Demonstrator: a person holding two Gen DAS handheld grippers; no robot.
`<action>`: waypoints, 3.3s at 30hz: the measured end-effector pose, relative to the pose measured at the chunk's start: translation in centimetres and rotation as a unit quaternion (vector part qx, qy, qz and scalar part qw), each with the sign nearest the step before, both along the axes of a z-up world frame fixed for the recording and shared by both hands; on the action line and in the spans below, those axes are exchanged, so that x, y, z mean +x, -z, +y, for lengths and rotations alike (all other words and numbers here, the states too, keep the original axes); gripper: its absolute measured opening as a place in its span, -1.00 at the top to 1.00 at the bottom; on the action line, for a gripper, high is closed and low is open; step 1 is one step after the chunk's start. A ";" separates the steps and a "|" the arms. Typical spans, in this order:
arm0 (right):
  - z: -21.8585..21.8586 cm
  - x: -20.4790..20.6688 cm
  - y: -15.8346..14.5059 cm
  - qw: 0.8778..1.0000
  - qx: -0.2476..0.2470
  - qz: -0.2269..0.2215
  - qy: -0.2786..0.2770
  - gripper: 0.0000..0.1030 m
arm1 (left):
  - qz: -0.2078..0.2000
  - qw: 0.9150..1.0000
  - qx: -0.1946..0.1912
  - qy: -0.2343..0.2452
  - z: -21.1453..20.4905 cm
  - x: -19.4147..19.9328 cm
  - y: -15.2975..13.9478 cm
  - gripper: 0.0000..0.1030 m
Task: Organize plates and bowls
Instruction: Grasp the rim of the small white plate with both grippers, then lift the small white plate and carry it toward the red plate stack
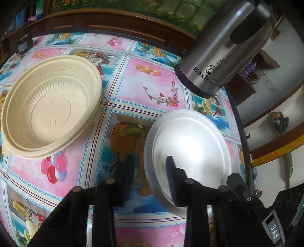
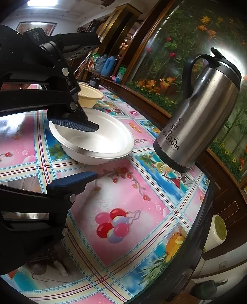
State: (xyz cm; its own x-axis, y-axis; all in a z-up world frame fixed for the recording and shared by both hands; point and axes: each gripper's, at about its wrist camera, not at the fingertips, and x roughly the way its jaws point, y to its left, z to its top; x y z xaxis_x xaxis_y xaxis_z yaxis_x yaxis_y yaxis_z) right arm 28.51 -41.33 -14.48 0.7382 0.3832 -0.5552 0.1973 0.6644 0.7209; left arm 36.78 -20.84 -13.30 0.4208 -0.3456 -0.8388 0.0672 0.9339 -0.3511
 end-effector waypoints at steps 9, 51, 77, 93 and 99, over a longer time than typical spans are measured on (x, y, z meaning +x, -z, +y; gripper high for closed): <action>1.0 0.7 0.9 0.999 -0.027 0.016 -0.004 0.71 | -0.004 1.000 -0.021 0.013 0.1 -0.2 -0.1 0.79; 8.0 -9.6 -0.2 0.997 0.047 0.023 -0.052 0.79 | -0.086 0.992 0.090 0.012 7.1 -13.2 -4.0 0.81; 16.8 -15.5 -3.5 0.992 0.016 -0.008 -0.128 0.78 | -0.146 0.981 0.118 -0.044 17.0 -22.8 -6.1 0.79; 19.8 -16.4 -4.8 0.988 0.003 -0.020 -0.151 0.78 | -0.171 0.976 0.121 -0.063 19.5 -25.4 -7.3 0.79; 20.5 -16.6 -5.2 0.987 0.000 -0.024 -0.156 0.78 | -0.178 0.974 0.119 -0.069 20.3 -25.9 -7.6 0.79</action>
State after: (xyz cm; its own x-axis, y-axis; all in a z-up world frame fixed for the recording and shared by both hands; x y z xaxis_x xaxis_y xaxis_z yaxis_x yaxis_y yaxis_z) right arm 11.89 -20.78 -9.25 0.6095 0.5970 -0.5216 -0.0524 0.6869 0.7249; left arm 10.85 -0.53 -5.72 0.7286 -0.0790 -0.6804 0.0140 0.9948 -0.1005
